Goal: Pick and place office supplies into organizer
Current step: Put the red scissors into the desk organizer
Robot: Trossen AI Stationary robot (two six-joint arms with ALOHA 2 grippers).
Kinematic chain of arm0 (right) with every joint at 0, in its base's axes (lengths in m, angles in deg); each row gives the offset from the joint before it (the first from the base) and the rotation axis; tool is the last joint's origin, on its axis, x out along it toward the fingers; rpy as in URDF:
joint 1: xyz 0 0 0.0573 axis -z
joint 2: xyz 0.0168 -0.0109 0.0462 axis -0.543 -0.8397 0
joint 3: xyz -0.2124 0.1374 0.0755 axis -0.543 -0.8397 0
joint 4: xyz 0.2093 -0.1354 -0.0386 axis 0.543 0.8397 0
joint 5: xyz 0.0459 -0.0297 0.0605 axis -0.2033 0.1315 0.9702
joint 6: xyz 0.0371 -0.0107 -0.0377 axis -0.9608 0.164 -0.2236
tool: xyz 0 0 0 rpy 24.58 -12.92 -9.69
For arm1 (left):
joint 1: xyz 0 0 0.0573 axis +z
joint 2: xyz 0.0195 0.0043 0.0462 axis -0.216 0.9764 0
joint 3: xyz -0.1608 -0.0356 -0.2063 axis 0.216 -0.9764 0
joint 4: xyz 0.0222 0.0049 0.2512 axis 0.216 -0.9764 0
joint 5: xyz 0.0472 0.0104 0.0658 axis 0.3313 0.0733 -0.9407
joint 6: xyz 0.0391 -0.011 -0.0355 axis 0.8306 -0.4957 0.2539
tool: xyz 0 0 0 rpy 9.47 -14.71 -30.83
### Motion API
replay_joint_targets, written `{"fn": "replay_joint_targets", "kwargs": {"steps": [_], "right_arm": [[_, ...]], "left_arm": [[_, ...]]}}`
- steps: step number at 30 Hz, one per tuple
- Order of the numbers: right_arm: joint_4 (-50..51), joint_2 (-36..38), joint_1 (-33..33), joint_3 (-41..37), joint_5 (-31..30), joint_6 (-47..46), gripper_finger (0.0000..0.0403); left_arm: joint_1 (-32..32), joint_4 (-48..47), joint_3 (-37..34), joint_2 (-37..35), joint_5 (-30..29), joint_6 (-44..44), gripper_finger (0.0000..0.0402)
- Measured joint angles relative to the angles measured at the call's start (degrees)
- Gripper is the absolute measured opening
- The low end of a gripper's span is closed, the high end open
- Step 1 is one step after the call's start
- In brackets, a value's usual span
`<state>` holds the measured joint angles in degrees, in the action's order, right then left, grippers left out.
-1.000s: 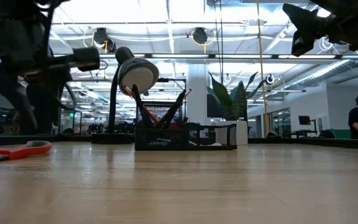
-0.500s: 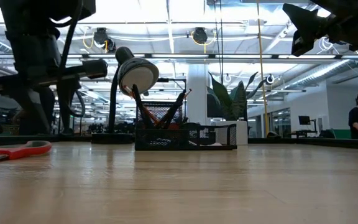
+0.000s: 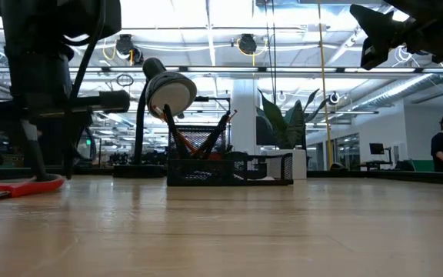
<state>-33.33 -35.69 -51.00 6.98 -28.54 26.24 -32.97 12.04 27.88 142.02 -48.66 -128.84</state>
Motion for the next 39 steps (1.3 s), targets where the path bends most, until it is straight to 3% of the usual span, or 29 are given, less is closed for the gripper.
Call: {"fn": "replay_joint_targets", "kwargs": {"steps": [9,21,34,39], "right_arm": [[0.1,0.0,0.0,0.0,0.0,0.0,0.0160],[0.3,0.0,0.0,0.0,0.0,0.0,0.0160],[0.5,0.0,0.0,0.0,0.0,0.0,0.0160],[0.5,0.0,0.0,0.0,0.0,0.0,0.0160]], "left_arm": [[0.0,0.3,0.0,0.2,-4.5,2.0,0.0118],[0.6,2.0,0.3,5.4,-2.6,0.7,0.0117],[-1.6,4.0,0.1,5.6,-7.1,-0.8,0.0117],[-1.8,3.8,0.0,5.6,-7.6,-0.7,0.0087]]}}
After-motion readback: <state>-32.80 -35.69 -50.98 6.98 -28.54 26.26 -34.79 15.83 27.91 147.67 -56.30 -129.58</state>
